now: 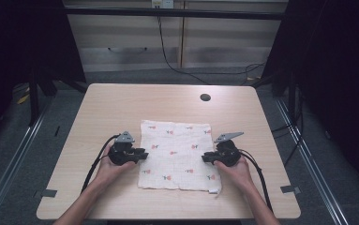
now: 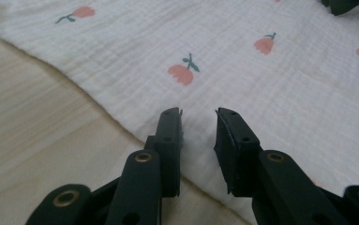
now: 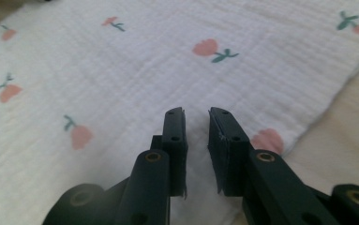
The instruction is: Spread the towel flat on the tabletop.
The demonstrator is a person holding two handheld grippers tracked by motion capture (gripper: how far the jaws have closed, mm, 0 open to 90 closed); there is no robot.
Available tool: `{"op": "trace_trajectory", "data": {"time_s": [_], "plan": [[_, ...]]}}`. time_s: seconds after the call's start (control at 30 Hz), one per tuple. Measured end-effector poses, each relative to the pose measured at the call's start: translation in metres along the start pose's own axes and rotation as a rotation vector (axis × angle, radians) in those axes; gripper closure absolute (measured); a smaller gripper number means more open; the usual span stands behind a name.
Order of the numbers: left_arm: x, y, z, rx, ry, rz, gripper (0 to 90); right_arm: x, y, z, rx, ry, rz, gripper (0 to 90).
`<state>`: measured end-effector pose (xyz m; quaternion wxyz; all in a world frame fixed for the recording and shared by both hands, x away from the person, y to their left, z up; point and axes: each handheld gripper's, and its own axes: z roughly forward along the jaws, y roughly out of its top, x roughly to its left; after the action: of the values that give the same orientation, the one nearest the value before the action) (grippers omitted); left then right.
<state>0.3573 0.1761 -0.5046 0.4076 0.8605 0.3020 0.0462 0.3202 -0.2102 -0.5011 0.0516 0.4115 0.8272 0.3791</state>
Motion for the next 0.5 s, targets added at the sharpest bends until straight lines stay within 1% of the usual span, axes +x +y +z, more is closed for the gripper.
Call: {"op": "trace_trajectory", "data": {"time_s": [0.07,0.1,0.17,0.2,0.27,0.3,0.33,0.4,0.47,0.5], "plan": [[-0.001,-0.003,-0.003,-0.001,-0.004,0.006,71.5,0.002,-0.002,-0.003,0.015,0.002,-0.007,77.2],[-0.002,-0.005,-0.004,-0.003,-0.008,-0.002,71.5,0.003,-0.003,-0.003,0.012,0.005,-0.005,77.1],[-0.006,-0.007,-0.007,0.001,-0.007,0.011,71.4,0.006,-0.006,-0.005,0.013,0.014,-0.001,77.9],[-0.007,-0.008,-0.008,0.003,-0.001,0.014,71.4,0.008,-0.007,-0.006,0.013,0.016,-0.011,78.0],[-0.010,-0.012,-0.011,0.006,-0.005,0.015,71.4,0.013,-0.010,-0.007,0.018,0.023,-0.017,77.9],[-0.012,-0.014,-0.013,0.005,-0.015,0.017,71.3,0.016,-0.011,-0.007,0.015,0.032,-0.026,78.0],[-0.013,-0.017,-0.016,0.010,-0.021,0.024,71.3,0.018,-0.012,-0.008,0.024,0.032,-0.038,78.1],[-0.015,-0.023,-0.022,0.003,-0.031,0.023,71.4,0.024,-0.015,-0.009,0.025,0.035,-0.050,78.9],[-0.017,-0.026,-0.026,0.003,-0.036,0.010,71.4,0.027,-0.018,-0.010,0.021,0.053,-0.050,79.4],[-0.018,-0.028,-0.026,-0.002,-0.031,0.016,71.4,0.029,-0.019,-0.010,0.018,0.057,-0.052,79.5]]}}
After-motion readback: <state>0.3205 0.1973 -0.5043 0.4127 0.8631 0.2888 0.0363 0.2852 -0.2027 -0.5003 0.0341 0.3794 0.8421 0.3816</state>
